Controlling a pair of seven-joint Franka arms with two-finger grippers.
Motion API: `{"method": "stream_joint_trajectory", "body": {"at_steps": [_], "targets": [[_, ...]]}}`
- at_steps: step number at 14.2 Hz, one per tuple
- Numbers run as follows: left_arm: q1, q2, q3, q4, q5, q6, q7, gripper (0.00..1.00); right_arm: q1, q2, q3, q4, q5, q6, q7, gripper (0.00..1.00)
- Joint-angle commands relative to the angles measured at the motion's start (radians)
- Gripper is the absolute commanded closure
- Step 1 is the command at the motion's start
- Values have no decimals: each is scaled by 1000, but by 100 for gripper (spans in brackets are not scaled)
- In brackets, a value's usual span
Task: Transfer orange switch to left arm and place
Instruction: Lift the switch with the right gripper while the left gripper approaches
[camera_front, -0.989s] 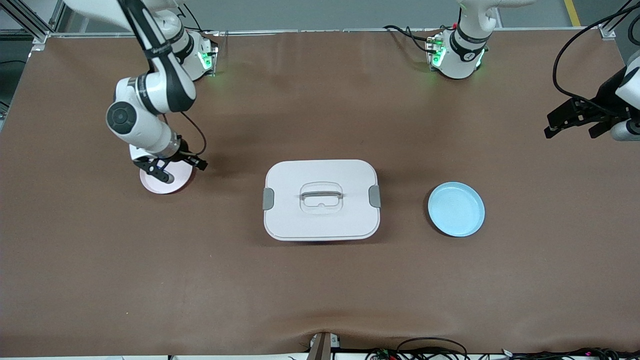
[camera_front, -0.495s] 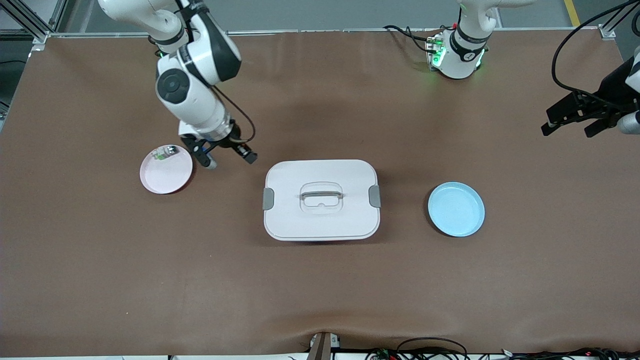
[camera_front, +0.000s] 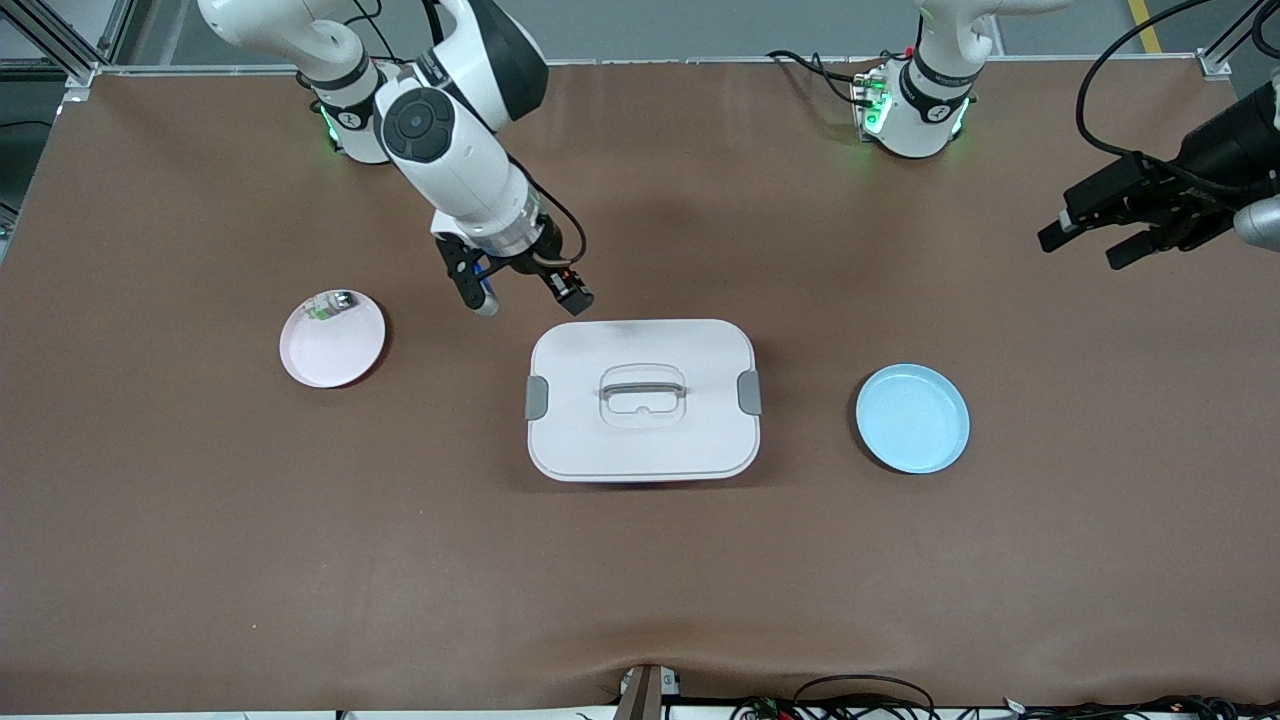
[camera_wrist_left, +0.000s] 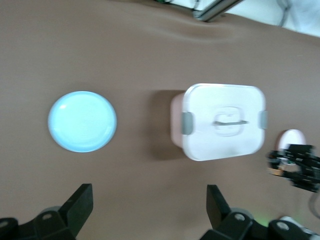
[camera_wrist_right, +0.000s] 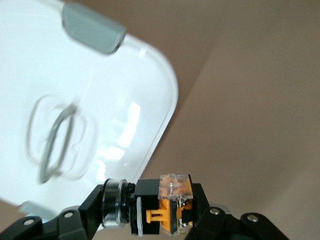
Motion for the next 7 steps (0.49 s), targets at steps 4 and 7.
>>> {"method": "stream_joint_trajectory", "body": {"at_steps": [4,7], "targets": [[-26,39,-22,12,-150,47,11,0,41,168,-11,290,92,-23,173,100],[-40,69,-83,4,-154,141,11,0,61,254,-10,428,97,-36,285,100]]}}
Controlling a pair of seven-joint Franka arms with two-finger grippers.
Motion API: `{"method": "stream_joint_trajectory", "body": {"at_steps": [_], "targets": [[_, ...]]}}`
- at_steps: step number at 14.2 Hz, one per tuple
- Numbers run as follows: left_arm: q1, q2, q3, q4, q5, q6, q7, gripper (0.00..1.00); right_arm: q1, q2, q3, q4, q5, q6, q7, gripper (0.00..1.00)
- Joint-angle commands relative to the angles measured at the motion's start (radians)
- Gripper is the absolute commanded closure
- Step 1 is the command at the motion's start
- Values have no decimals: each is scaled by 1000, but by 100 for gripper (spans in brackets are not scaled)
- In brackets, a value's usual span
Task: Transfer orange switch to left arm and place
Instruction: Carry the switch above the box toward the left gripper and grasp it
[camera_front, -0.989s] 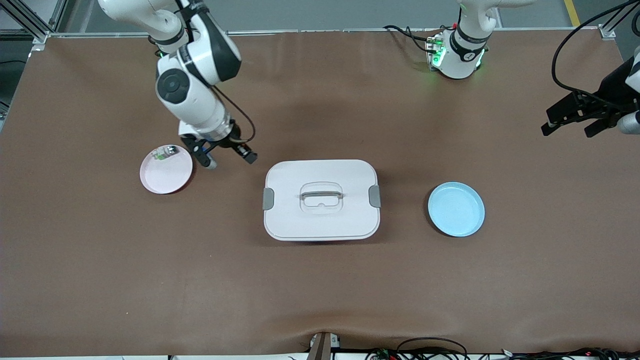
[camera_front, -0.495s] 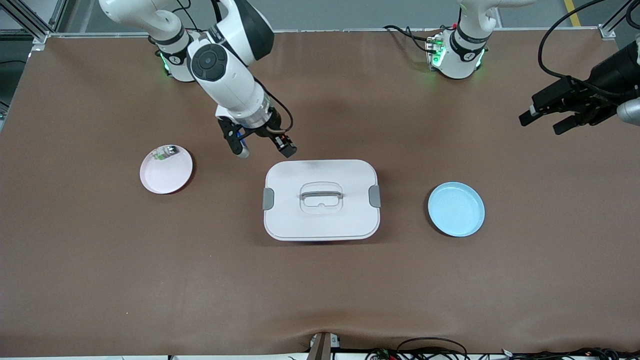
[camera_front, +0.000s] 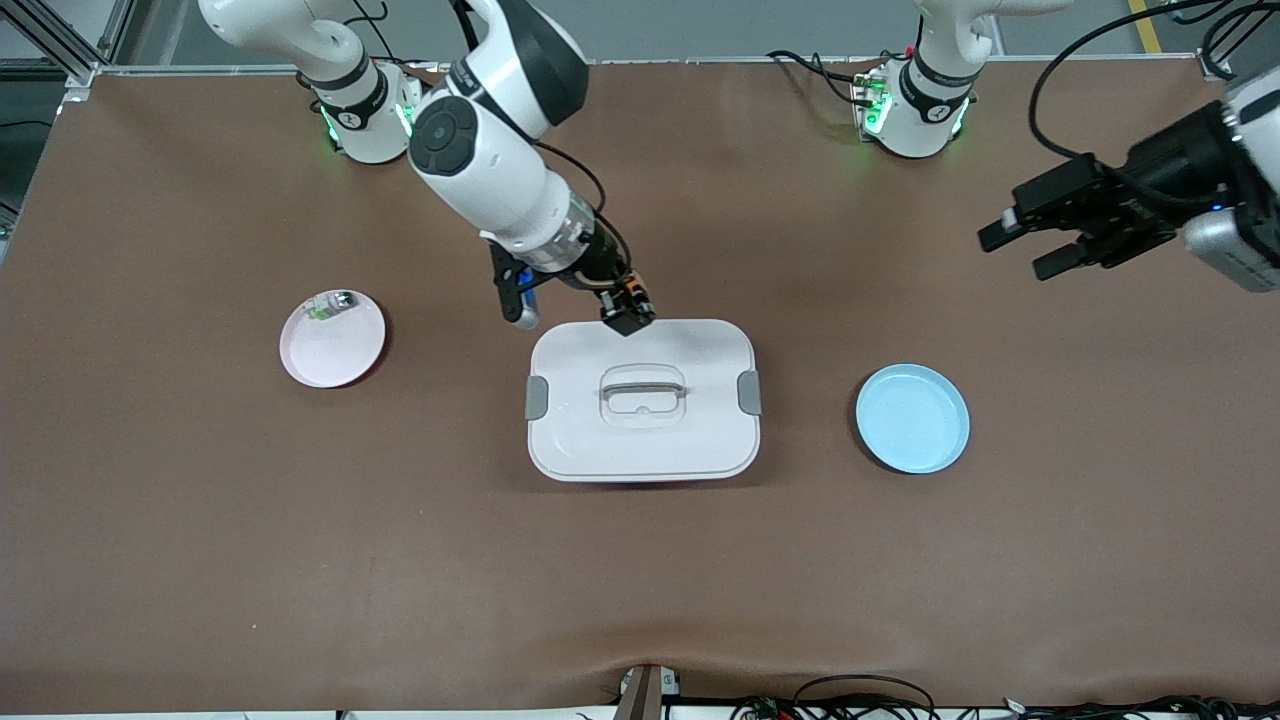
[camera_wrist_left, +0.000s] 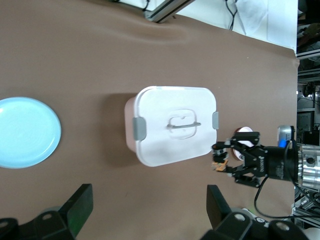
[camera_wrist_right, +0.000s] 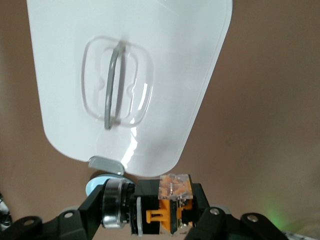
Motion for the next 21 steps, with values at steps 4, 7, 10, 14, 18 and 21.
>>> {"method": "stream_joint_trajectory", "body": {"at_steps": [4,7,10,14,18,21], "targets": [[-5,65,-78,-53,-146,144,8,0,41,204,-10,380,26,-136,210,100],[-20,87,-86,-111,-272,184,16,0,55,255,4,490,40,-136,288,100],[-40,93,-104,-157,-281,246,16,0,67,265,7,534,40,-122,357,100],[-40,79,-129,-199,-288,243,17,0,67,265,36,547,40,-70,417,100],[-40,61,-149,-237,-288,243,17,0,92,265,35,549,40,-38,454,100],[-40,45,-158,-269,-288,241,14,0,93,266,32,549,40,-12,465,100]]}}
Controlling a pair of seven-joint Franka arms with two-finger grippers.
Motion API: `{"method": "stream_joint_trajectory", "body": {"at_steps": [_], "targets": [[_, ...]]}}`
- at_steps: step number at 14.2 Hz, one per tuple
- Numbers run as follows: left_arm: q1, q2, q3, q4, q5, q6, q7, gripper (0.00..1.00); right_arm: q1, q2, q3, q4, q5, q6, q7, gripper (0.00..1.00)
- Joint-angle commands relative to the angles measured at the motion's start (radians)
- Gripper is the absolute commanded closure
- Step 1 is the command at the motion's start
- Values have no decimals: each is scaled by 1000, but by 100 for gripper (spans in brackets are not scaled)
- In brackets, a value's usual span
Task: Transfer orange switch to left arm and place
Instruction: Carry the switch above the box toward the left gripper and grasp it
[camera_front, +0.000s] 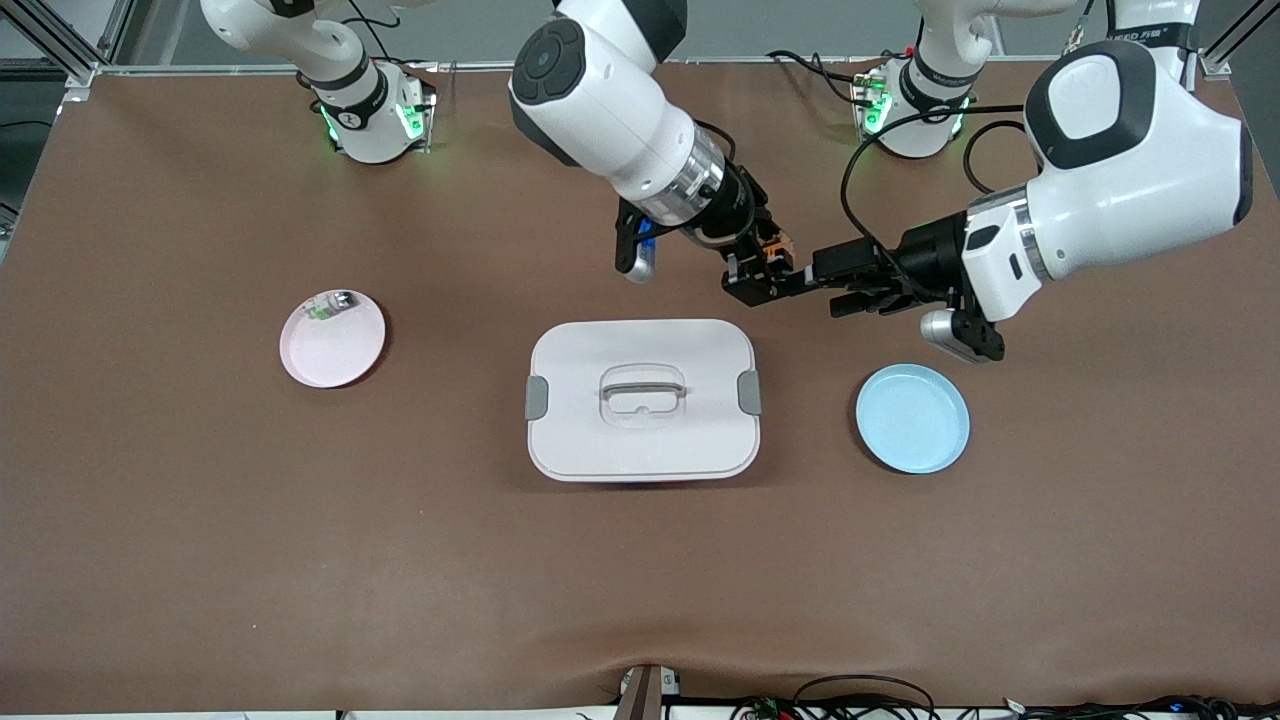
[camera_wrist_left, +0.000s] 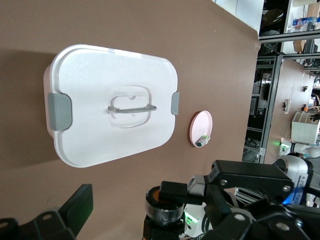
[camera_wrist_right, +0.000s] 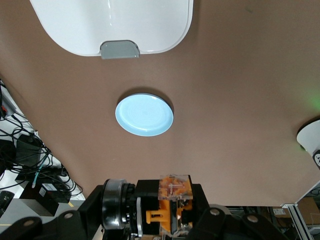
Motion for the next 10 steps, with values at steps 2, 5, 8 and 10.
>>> {"method": "stream_joint_trajectory", "body": {"at_steps": [2,5,8,10], "targets": [[4,-45,-16,-51,-23,9,4,0,-4,36,-5,46,13,18,25,100],[5,-47,-19,-51,-23,-6,-11,0,-3,41,-5,53,13,20,26,100],[4,-47,-19,-51,-21,-35,-9,0,2,41,-4,55,13,25,38,100],[4,-47,-19,-53,-21,-44,-8,0,-1,41,-4,61,13,35,43,100]]}}
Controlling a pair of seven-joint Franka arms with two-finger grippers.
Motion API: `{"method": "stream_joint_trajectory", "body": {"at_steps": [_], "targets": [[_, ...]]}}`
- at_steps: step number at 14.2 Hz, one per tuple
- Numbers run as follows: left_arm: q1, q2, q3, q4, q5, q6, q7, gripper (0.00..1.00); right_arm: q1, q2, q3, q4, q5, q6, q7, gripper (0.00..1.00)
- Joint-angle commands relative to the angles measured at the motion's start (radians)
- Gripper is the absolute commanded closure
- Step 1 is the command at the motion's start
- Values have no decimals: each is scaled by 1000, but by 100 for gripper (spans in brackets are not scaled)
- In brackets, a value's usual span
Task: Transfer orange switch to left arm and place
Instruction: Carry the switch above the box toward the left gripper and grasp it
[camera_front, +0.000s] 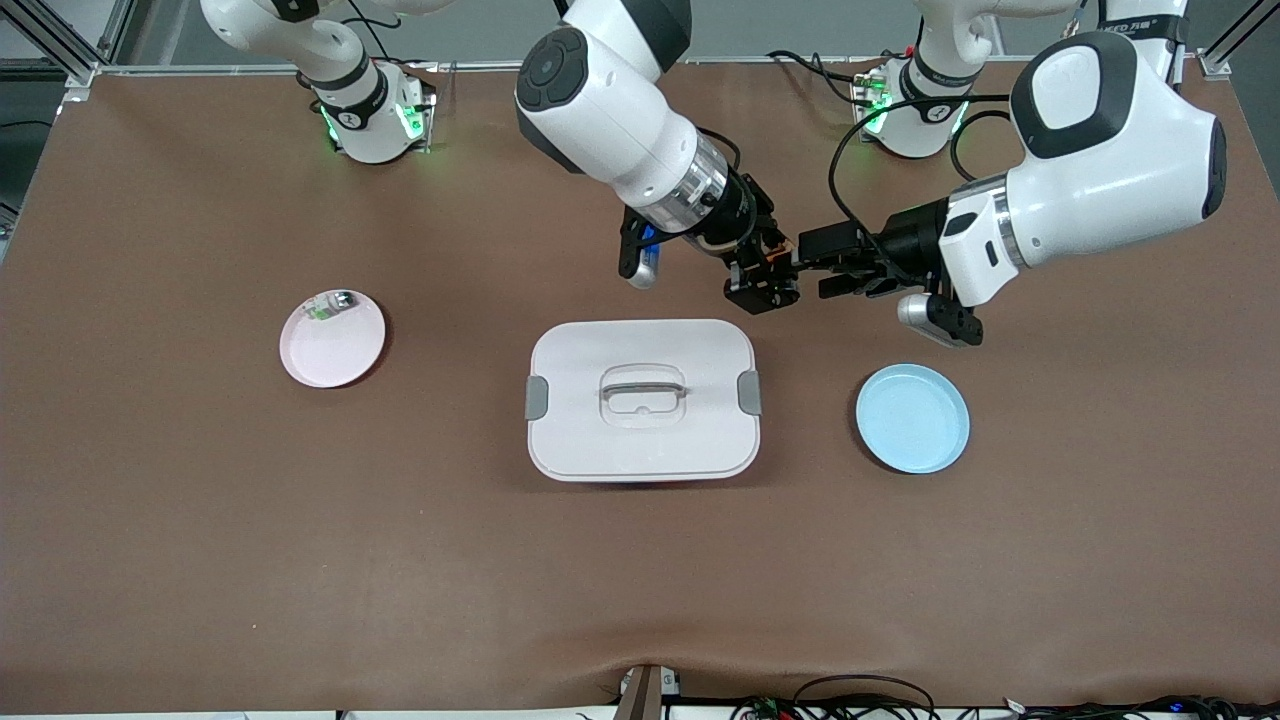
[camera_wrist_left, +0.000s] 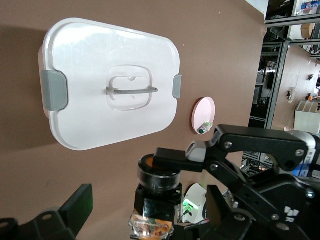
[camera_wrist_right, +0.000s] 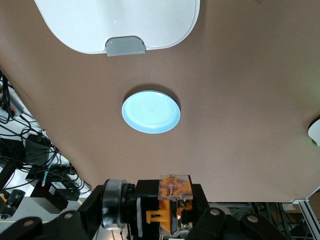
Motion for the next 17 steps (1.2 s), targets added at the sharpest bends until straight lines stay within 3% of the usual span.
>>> {"method": "stream_joint_trajectory", "body": {"at_steps": [1,17], "targets": [[4,-27,-7,-25,-18,-11,0,0,-2,22,0,49,13,2,24,100],[6,-20,-26,-25,-15,-22,10,0,-11,28,0,53,13,16,39,100]]}}
